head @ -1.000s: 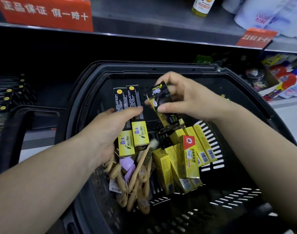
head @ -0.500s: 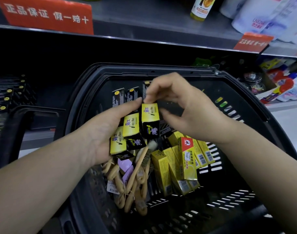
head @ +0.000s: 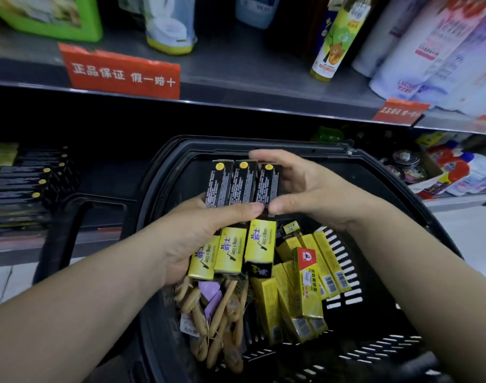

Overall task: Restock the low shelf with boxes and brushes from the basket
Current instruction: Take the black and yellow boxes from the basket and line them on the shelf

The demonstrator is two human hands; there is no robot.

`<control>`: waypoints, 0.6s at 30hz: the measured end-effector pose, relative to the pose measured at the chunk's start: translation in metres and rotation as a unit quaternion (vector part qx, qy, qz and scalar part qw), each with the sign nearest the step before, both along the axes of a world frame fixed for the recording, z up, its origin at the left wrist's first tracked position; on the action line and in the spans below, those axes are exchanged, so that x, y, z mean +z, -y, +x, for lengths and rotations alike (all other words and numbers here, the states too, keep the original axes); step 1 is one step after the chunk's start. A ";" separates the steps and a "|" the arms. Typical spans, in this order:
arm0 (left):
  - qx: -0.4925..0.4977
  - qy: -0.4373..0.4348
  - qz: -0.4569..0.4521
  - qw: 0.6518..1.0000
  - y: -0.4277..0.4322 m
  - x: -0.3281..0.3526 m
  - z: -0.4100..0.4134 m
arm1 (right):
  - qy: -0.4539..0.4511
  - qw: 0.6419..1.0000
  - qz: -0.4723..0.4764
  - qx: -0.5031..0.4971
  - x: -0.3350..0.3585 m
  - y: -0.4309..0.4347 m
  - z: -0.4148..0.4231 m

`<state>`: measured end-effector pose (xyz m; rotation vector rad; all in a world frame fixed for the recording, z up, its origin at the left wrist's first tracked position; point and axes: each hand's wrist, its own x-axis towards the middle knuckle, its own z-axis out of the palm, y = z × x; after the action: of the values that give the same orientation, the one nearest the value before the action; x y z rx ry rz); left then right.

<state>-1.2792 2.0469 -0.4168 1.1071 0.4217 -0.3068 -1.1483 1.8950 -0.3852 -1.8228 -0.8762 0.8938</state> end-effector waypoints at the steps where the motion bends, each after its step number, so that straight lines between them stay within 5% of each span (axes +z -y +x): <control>1: -0.009 0.004 0.005 1.000 -0.004 0.003 -0.002 | 0.010 1.000 -0.008 0.000 0.004 -0.004 0.000; 6: -0.037 0.013 0.019 0.999 -0.037 0.016 -0.021 | 0.064 0.997 -0.036 -0.019 0.020 -0.027 -0.011; 13: 0.081 -0.040 0.092 0.992 -0.115 0.015 -0.072 | 0.161 0.978 -0.075 -0.108 0.023 -0.063 -0.040; 18: 0.173 -0.107 0.165 0.965 -0.165 0.015 -0.110 | -0.001 0.996 -0.027 -0.088 0.023 -0.120 -0.063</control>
<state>-1.3895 2.2117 -0.4017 1.3033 0.8707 -0.0449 -1.2111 2.0147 -0.3627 -1.9126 -0.6837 0.8144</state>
